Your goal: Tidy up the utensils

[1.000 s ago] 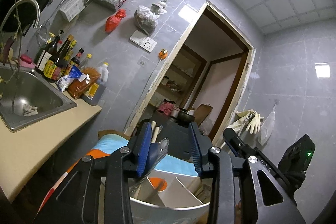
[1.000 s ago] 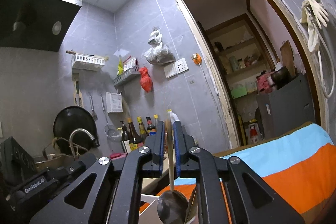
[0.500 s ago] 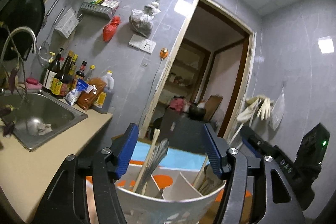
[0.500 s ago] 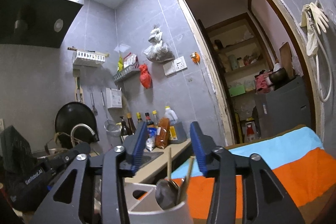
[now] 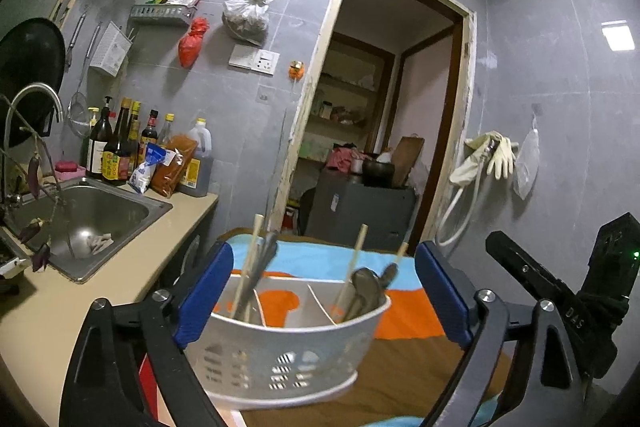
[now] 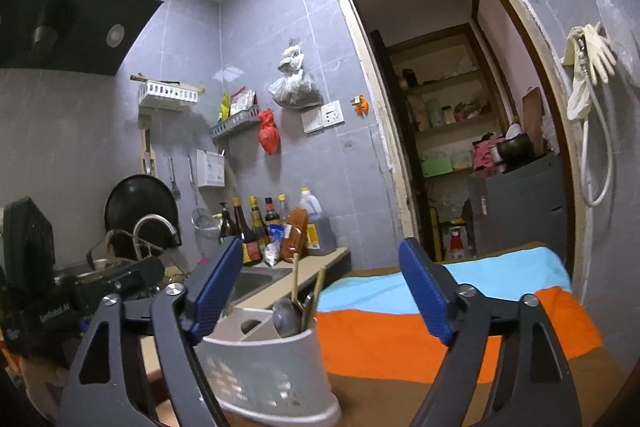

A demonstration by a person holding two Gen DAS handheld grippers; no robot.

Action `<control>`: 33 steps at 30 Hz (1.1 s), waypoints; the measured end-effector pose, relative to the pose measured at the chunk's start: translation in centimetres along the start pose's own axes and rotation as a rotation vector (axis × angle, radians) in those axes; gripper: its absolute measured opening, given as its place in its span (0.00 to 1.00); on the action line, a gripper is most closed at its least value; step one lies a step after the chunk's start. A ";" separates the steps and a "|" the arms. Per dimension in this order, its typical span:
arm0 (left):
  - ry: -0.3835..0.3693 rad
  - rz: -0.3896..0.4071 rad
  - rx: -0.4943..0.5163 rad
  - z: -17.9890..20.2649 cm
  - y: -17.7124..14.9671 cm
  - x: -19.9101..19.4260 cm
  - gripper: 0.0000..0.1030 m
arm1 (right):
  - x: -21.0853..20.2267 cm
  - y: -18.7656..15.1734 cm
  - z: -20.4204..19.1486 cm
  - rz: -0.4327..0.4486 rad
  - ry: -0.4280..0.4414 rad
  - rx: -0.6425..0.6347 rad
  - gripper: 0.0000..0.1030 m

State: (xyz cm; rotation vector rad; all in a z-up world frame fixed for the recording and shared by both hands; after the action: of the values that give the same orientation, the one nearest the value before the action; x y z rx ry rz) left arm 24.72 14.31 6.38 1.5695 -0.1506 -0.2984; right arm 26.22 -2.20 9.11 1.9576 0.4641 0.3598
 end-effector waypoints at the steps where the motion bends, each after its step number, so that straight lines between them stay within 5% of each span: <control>1: 0.003 -0.008 0.008 0.4 0.0 -0.2 0.90 | -0.7 0.1 0.2 -0.001 -0.011 -0.005 0.82; 10: 0.050 -0.085 0.060 2.8 -1.2 -2.8 0.93 | -5.5 0.5 1.6 -0.019 -0.086 -0.020 1.00; 33: 0.219 -0.184 0.136 4.9 -7.2 -8.0 0.93 | -12.5 -3.0 2.4 -0.043 -0.326 -0.152 1.00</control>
State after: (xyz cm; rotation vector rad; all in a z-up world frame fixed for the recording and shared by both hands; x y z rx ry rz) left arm 15.03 12.02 -0.03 1.7427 0.1469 -0.2617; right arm 15.81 -8.91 4.83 1.8119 0.2593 0.0435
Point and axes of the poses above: each gripper's, at about its wrist camera, not at the fingertips, and x roughly the way its jaws point, z to its right, y to its top, the point moved 9 cm from there along x, roughly the way its jaws point, and after that the axes turned 14 degrees about x, right-handed, at the moved point
